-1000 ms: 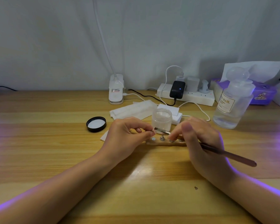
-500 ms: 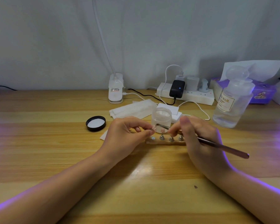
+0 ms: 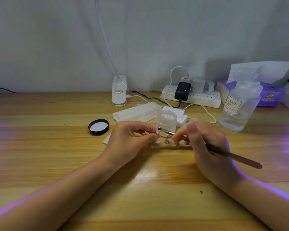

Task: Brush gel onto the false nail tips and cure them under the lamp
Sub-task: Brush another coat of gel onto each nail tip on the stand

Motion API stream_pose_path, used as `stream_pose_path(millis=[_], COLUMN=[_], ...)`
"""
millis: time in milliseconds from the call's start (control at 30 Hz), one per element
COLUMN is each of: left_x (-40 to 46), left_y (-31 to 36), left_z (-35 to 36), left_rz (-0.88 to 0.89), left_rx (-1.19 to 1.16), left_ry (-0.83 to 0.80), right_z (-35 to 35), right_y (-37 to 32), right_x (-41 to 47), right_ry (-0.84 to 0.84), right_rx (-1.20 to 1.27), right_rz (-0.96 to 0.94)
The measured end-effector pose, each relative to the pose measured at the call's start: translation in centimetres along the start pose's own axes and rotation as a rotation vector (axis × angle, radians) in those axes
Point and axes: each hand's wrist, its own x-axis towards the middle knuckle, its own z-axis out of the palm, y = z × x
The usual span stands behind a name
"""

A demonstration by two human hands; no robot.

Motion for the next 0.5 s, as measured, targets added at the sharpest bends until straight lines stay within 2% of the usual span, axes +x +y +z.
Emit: stream_pose_path(millis=[67,233,400,500], left_x=[-0.01,0.02,0.05,0.05], left_y=[-0.02,-0.07,-0.13,-0.05], left_z=[-0.01,-0.02,-0.04,-0.02], left_rz=[0.001,0.010,0.003,0.012], left_rx=[0.001,0.011,0.020,0.023], left_ry=[0.007,0.001,0.020,0.015], right_z=[0.12,-0.21,0.12,-0.06], right_y=[0.05,0.17,-0.02,0.12], right_x=[-0.08,0.09,-0.09,-0.05], right_ry=[-0.026,0.041,-0.041,0.002], right_rx=[-0.033,0.069,0.013,0.071], right_rz=[-0.041,0.129,-0.026,0.106])
